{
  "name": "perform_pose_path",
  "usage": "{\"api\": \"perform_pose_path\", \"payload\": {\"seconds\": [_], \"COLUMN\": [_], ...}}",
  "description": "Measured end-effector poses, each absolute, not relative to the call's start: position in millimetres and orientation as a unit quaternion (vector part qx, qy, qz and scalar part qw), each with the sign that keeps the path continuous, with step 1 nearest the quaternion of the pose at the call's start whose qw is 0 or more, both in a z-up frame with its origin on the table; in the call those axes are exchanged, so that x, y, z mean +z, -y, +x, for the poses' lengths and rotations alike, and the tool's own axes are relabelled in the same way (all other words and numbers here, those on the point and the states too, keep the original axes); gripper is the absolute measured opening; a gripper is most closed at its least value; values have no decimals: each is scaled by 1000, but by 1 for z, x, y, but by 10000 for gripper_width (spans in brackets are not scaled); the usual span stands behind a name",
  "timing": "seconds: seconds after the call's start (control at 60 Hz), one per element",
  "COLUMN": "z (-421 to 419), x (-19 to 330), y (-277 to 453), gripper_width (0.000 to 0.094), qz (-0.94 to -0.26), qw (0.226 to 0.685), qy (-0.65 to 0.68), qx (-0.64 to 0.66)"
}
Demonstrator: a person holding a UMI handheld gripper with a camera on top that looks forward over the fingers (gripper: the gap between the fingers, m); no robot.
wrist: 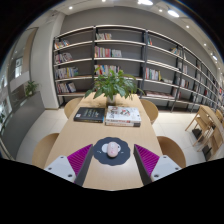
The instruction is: Arrange mouse
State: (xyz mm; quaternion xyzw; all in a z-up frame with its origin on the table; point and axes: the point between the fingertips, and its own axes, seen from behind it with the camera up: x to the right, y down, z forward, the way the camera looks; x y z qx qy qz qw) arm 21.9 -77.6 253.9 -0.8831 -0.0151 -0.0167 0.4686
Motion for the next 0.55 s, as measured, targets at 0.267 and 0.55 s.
{"api": "perform_pose_path", "payload": {"seconds": [0.267,0.55], "z": [16,16], "x": [256,260], "y": [167,199], "gripper_width": [812,813], "qz": [-885,-883], "qw": [465,469], "qy": [18,11], "qx": [4,14]}}
